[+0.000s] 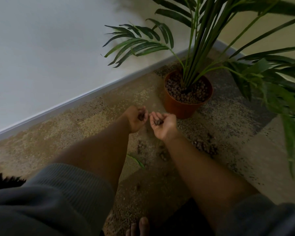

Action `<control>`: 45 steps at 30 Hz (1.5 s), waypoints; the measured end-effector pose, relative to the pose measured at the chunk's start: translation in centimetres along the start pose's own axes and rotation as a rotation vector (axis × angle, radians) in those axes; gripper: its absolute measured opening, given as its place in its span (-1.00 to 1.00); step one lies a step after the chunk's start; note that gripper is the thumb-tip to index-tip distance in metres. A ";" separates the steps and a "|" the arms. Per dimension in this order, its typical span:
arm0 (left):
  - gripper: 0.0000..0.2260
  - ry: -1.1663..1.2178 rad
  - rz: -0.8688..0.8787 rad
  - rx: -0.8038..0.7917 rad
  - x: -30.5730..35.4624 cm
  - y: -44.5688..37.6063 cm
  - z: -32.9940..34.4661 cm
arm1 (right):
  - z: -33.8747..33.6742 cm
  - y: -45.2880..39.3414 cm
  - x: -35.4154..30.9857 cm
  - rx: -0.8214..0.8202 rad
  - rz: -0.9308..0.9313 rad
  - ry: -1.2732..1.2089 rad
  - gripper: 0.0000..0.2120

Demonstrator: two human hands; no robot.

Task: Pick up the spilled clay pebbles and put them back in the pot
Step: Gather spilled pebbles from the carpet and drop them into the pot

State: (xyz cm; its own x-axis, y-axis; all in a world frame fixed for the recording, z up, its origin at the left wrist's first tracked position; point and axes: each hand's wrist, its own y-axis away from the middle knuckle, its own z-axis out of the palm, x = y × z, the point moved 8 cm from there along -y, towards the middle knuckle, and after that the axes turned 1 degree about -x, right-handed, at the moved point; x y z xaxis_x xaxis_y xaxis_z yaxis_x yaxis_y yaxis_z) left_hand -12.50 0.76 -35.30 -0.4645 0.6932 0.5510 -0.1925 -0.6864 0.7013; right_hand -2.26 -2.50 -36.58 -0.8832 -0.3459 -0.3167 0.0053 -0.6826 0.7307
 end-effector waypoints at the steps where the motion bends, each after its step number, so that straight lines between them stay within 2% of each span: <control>1: -0.75 0.042 0.005 0.029 0.3 -0.3 0.5 | 0.5 0.3 -0.6 -0.001 -0.025 -0.017 -0.66; 6: -0.85 0.186 0.059 -0.009 2.8 -0.6 5.2 | 3.3 2.5 -3.8 -0.014 -0.143 -0.142 -0.60; 12: -0.66 0.062 0.205 -0.074 4.8 -0.5 11.6 | 5.5 4.9 -8.5 -0.028 -0.329 -0.316 -0.58; 16: -0.75 0.001 0.178 -0.128 4.8 0.0 13.8 | 5.8 5.2 -11.1 -0.030 -0.391 -0.351 -0.51; 21: -0.66 0.012 0.095 -0.225 4.0 1.1 14.9 | 5.5 5.2 -12.0 -0.019 -0.381 -0.369 -0.50; 27: -0.61 0.049 0.174 -0.143 4.3 1.3 12.4 | 5.1 5.7 -10.6 0.000 -0.371 -0.254 -0.53; 30: -0.63 -0.047 0.211 -0.067 3.9 1.5 9.2 | 4.6 5.2 -8.4 0.035 -0.335 -0.036 -0.67; 32: -0.71 -0.195 0.202 0.016 3.4 1.6 6.2 | 4.0 4.6 -6.1 0.041 -0.264 0.194 -0.80; 34: -0.82 -0.382 0.177 0.098 2.7 1.7 2.9 | 2.9 3.7 -3.6 0.043 -0.183 0.386 -0.84; 37: -0.78 -0.670 0.162 0.204 2.2 1.9 -1.1 | 0.8 2.6 -0.4 0.036 -0.099 0.526 -0.81; 40: -0.84 -0.987 0.143 0.260 2.0 2.3 -4.0 | -0.9 1.9 1.9 0.025 -0.055 0.761 -0.78; 43: -0.70 -1.395 0.116 0.244 1.2 2.6 -6.4 | -2.0 1.4 3.7 0.000 -0.096 1.208 -0.75; 45: -0.65 -1.540 0.054 0.206 0.1 2.8 -8.3 | -1.8 1.6 4.8 -0.078 -0.204 1.577 -0.76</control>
State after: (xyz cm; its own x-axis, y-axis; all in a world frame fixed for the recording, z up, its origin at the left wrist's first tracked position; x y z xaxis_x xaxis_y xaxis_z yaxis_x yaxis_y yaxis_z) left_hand -20.25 -2.89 -36.96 0.8626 0.3072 0.4020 -0.0270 -0.7655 0.6428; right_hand -5.66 -6.44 -38.00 0.4771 -0.5056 -0.7189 0.0201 -0.8115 0.5840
